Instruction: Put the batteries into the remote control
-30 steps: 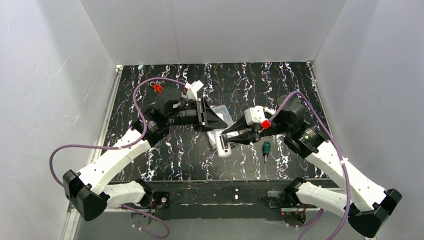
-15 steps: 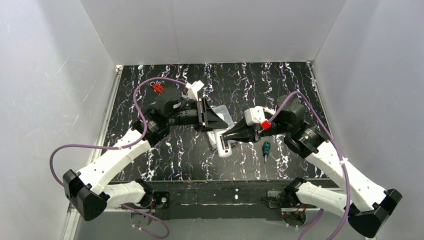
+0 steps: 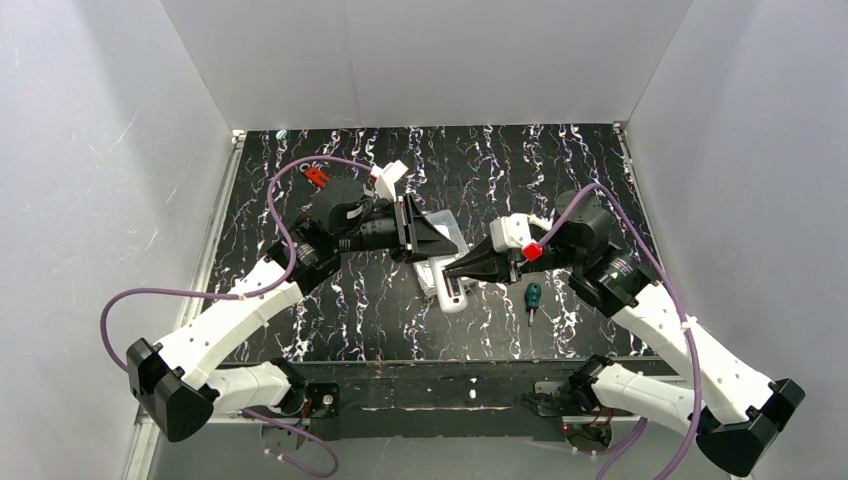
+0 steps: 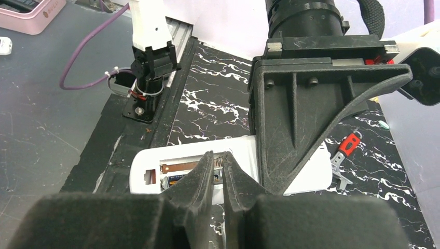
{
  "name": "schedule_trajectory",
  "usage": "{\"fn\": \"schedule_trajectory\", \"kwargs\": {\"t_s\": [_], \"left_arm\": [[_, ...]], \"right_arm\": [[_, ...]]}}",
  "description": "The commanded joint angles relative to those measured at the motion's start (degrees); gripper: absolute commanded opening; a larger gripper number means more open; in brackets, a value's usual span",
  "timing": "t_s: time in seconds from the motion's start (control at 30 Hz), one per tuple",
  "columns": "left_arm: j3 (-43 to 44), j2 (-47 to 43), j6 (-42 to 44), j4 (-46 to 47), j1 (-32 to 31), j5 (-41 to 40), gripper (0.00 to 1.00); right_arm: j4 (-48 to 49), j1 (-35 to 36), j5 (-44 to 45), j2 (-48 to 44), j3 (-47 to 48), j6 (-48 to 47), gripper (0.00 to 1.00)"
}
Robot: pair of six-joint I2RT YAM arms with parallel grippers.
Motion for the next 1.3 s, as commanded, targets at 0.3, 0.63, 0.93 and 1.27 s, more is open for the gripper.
{"fn": "schedule_trajectory", "kwargs": {"t_s": [0.3, 0.63, 0.93, 1.27], "left_arm": [[0.1, -2.3, -3.1, 10.0, 0.6, -2.1, 0.0], [0.8, -4.0, -4.0, 10.9, 1.8, -2.5, 0.0], [1.1, -5.2, -4.5, 11.6, 2.7, -3.3, 0.0], [1.1, -5.4, 1.2, 5.5, 2.8, -3.1, 0.0]], "right_arm": [[-3.6, 0.4, -0.2, -2.1, -0.5, -1.0, 0.17], [-4.1, 0.4, 0.4, -2.3, -1.1, -1.2, 0.15], [-4.9, 0.5, 0.7, -2.7, -1.7, -1.3, 0.14], [-1.3, 0.4, 1.1, -4.8, -1.7, 1.4, 0.13]]}}
